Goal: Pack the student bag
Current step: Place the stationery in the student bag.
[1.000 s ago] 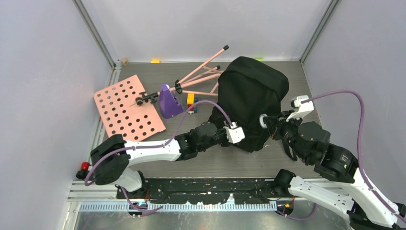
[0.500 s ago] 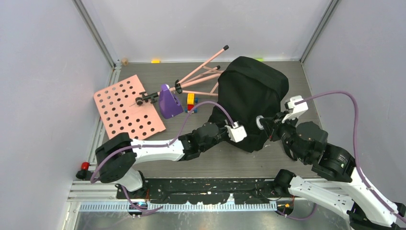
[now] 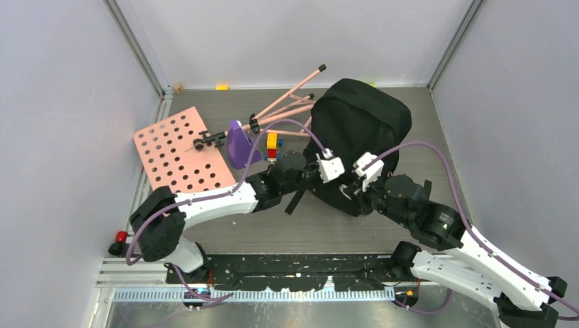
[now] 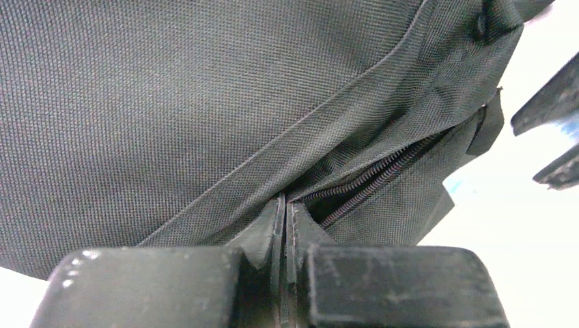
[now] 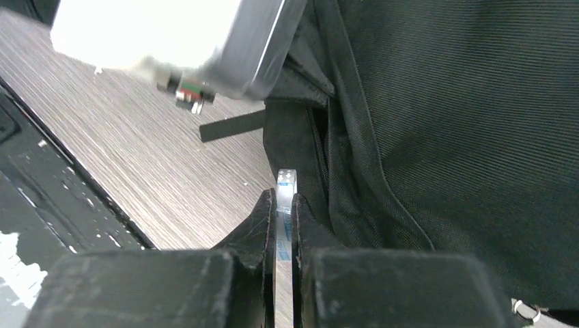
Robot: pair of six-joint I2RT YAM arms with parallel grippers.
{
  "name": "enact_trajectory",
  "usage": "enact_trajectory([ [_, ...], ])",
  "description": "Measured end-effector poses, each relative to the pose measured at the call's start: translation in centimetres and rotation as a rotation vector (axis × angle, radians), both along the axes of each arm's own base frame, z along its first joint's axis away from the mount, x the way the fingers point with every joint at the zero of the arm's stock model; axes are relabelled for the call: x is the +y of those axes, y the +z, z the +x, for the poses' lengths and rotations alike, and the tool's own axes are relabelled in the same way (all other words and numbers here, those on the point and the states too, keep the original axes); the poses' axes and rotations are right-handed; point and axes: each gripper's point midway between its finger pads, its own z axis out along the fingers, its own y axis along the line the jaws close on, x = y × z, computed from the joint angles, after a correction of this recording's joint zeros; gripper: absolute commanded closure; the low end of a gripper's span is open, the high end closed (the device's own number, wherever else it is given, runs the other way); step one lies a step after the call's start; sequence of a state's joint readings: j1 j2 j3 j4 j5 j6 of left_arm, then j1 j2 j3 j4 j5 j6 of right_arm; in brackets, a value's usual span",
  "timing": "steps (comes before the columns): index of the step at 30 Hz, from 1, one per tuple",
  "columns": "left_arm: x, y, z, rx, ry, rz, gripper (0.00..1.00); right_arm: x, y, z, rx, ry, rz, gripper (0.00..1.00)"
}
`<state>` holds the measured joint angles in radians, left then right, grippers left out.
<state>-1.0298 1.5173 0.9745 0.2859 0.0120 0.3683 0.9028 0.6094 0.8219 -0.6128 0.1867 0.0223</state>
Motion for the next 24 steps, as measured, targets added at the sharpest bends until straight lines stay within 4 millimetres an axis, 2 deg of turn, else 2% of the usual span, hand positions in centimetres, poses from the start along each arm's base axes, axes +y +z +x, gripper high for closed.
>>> enact_trajectory([
  [6,0.2,0.0,-0.3,0.115,-0.064,-0.030,1.00,0.7,-1.4,1.0,-0.065,0.051,-0.079,0.99],
  [17,0.3,0.0,-0.7,0.197,-0.114,-0.045,1.00,1.9,-2.8,4.5,-0.195,0.064,-0.249,0.99],
  [24,0.5,0.2,-0.6,0.217,-0.125,-0.053,1.00,1.8,-2.5,5.4,-0.271,0.077,-0.336,0.99],
])
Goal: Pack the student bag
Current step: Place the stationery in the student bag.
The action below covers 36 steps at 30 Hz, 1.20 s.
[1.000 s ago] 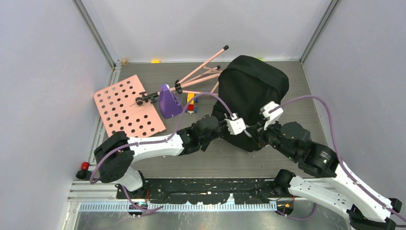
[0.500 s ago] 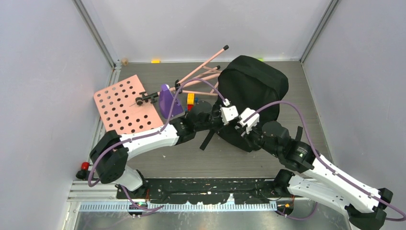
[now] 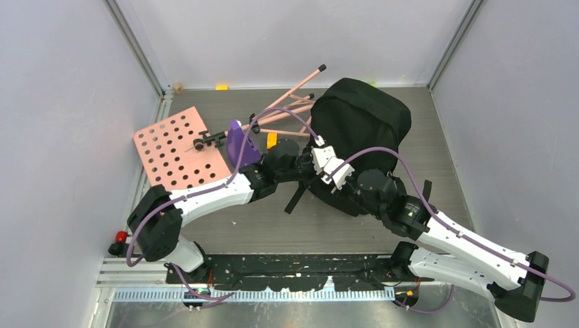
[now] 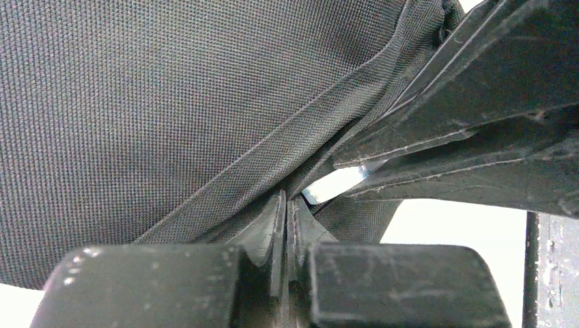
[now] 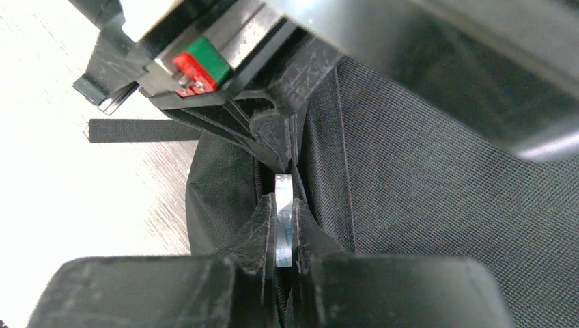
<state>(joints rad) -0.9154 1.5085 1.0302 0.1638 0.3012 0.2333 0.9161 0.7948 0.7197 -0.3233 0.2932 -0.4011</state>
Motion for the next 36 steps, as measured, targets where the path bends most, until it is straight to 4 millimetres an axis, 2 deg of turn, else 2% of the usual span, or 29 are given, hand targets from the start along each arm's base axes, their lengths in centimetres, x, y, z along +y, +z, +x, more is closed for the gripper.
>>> enact_trajectory([
  [9,0.1,0.1,0.1,0.017,0.002,-0.008,1.00,-0.3,-0.1,0.2,-0.022,-0.015,-0.027,0.99],
  [20,0.1,0.0,-0.1,0.024,-0.001,-0.006,1.00,-1.2,-0.2,-0.5,0.043,-0.054,-0.034,0.99],
  [25,-0.1,0.3,-0.2,0.026,-0.015,-0.015,1.00,-2.2,-0.3,-1.0,0.059,-0.079,-0.036,0.99],
  [28,-0.3,0.9,-0.2,0.022,-0.020,-0.030,1.00,-3.4,-1.3,-1.1,0.076,-0.119,-0.084,0.98],
  [31,-0.2,0.8,-0.1,0.038,-0.015,-0.036,1.00,-3.7,-1.9,-0.9,0.088,-0.145,-0.108,0.90],
  [33,-0.2,0.9,-0.1,0.042,-0.013,-0.038,1.00,-3.8,-1.9,-0.9,0.088,-0.153,-0.111,0.78],
  [36,-0.3,0.9,-0.1,0.042,-0.015,-0.039,1.00,-3.9,-1.9,-0.8,0.086,-0.160,-0.107,0.69],
])
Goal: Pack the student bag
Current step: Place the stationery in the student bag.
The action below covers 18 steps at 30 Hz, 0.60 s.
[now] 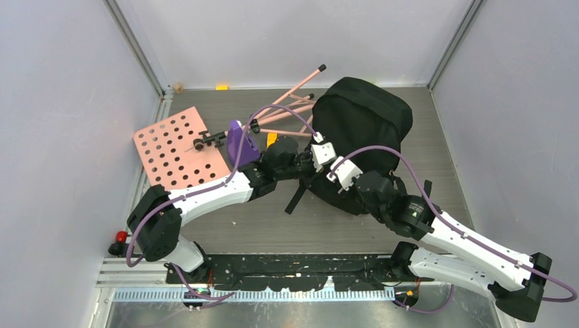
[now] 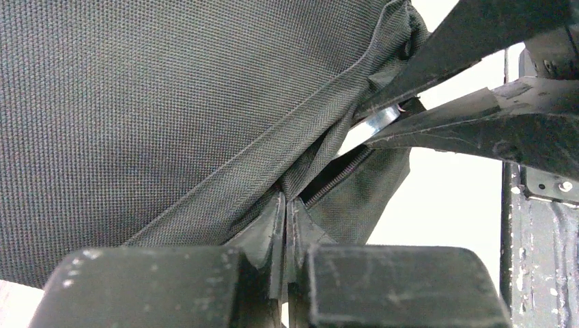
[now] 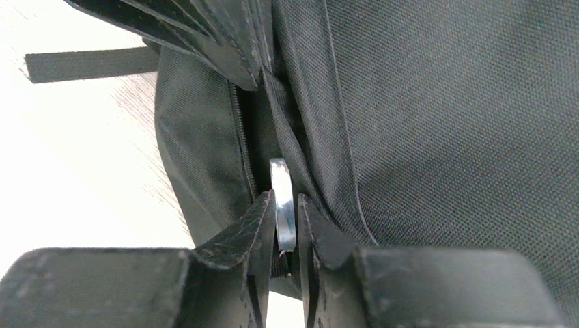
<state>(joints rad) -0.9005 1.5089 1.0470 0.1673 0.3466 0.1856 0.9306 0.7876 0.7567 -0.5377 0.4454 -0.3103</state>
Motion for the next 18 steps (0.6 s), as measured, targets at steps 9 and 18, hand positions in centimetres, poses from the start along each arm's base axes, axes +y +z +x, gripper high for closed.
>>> enact_trajectory([
  [9,-0.1,0.2,0.0,-0.006,-0.004,-0.006,1.00,-1.2,0.9,-0.4,-0.026,-0.031,0.035,0.50],
  [18,0.0,0.7,0.1,0.021,0.021,-0.031,0.45,-2.3,4.2,-0.3,-0.038,-0.136,0.138,0.36],
])
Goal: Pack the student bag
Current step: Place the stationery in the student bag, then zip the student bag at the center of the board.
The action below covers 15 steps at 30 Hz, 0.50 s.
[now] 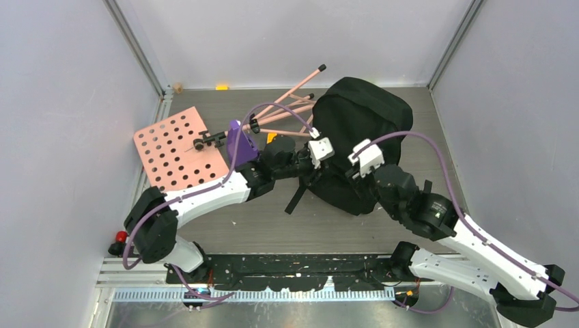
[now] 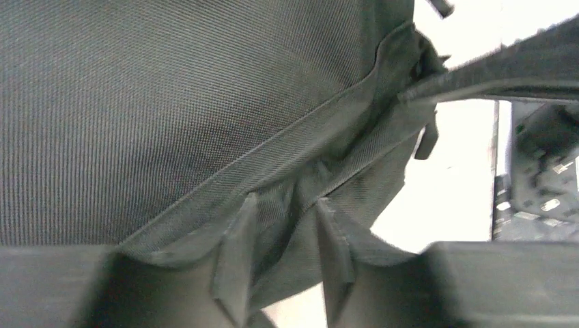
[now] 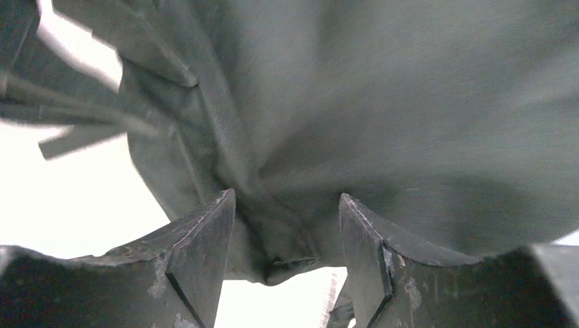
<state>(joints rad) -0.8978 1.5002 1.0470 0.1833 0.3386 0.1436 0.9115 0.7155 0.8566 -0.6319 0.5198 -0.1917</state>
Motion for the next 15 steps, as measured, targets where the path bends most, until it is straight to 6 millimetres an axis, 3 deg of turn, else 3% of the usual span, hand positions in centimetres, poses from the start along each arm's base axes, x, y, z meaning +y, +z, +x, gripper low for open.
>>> enact_trajectory([
  [3,0.3,1.7,-0.4,0.010,0.020,-0.041,0.34,-0.3,3.9,0.9,-0.046,-0.091,0.099,0.36],
  [6,0.3,3.9,-1.3,-0.019,0.044,-0.083,0.31,-0.6,7.1,1.8,-0.082,-0.174,0.178,0.36],
  [11,0.0,8.2,-5.4,-0.003,0.075,-0.191,0.33,-0.7,10.5,2.5,-0.102,-0.247,0.266,0.29],
  [15,-0.2,8.1,-8.1,0.141,0.121,-0.252,0.35,-0.9,12.6,2.7,-0.118,-0.269,0.300,0.26],
])
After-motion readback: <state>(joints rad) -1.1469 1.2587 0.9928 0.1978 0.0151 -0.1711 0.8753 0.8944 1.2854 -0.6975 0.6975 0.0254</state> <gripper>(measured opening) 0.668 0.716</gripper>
